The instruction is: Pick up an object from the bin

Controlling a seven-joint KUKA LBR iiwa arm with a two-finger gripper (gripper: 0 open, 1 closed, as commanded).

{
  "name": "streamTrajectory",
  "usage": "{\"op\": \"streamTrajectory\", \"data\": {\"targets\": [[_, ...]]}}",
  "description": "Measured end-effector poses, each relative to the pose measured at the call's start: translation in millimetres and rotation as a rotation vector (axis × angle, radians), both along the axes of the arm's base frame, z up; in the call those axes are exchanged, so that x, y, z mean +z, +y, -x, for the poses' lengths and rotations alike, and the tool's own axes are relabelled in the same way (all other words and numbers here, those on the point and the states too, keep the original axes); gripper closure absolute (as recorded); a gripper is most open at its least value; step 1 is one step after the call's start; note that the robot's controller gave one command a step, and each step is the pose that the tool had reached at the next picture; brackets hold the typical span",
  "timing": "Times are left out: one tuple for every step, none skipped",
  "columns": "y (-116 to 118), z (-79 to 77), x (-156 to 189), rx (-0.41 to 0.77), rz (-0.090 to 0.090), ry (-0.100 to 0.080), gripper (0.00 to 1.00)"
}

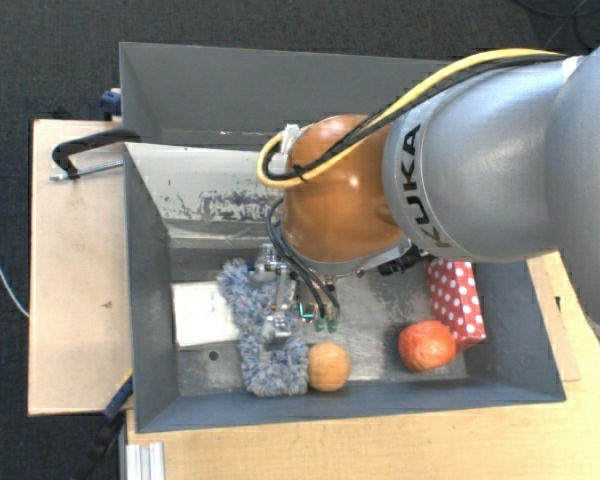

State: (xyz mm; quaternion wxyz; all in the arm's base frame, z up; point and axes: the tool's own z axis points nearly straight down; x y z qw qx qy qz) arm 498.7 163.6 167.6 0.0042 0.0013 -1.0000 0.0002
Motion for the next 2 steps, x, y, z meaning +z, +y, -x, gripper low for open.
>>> {"op": "streamTrajectory", "data": {"targets": [[-1,-2.1,4,-0.002,-0.002,-0.008,0.00],[-7,-4.4,-40,0.241,-0.004,-0.017,0.00]]}}
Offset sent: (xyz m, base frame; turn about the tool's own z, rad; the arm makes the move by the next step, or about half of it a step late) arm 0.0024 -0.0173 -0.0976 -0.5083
